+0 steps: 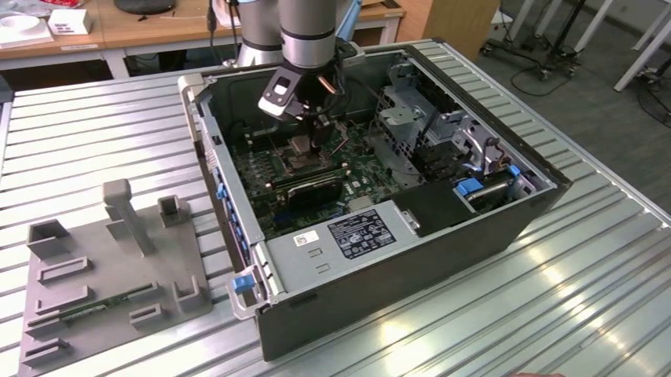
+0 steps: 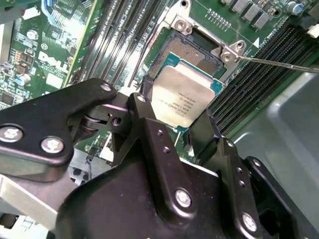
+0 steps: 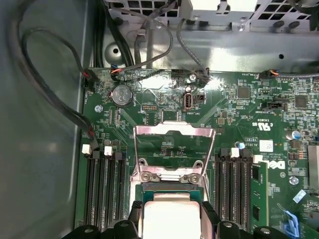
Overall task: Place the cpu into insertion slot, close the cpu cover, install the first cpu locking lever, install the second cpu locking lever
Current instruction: 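Place the cpu into insertion slot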
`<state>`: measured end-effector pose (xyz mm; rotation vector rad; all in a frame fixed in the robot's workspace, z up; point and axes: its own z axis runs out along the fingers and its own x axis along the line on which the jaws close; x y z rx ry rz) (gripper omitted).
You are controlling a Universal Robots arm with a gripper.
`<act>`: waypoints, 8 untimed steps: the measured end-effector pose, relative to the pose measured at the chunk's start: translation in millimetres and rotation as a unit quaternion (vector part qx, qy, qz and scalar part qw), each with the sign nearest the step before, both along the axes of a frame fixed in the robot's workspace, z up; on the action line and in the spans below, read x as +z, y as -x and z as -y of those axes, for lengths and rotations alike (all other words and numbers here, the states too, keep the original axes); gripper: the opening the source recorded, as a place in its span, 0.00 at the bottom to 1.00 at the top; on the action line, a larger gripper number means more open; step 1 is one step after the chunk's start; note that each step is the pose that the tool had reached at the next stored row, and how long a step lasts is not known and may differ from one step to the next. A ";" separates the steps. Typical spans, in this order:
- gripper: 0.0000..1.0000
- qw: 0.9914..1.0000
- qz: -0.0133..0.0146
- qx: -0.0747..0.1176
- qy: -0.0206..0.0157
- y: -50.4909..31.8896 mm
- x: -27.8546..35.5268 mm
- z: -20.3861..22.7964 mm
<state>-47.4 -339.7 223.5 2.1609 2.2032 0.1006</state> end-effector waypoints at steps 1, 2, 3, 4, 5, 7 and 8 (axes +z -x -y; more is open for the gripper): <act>0.54 1.000 0.000 0.000 0.000 0.0 -1.3 -0.4; 0.54 1.000 0.000 0.000 0.000 0.0 -3.1 -0.7; 0.54 1.000 0.000 0.000 0.000 0.0 -4.9 -1.0; 0.54 1.000 0.000 0.000 0.000 0.0 -6.7 -1.2; 0.54 1.000 0.000 0.000 0.000 0.0 -8.5 -1.3; 0.54 1.000 0.000 0.000 0.000 0.0 -12.1 -1.5; 0.54 1.000 0.000 0.000 0.000 0.0 -14.0 -1.6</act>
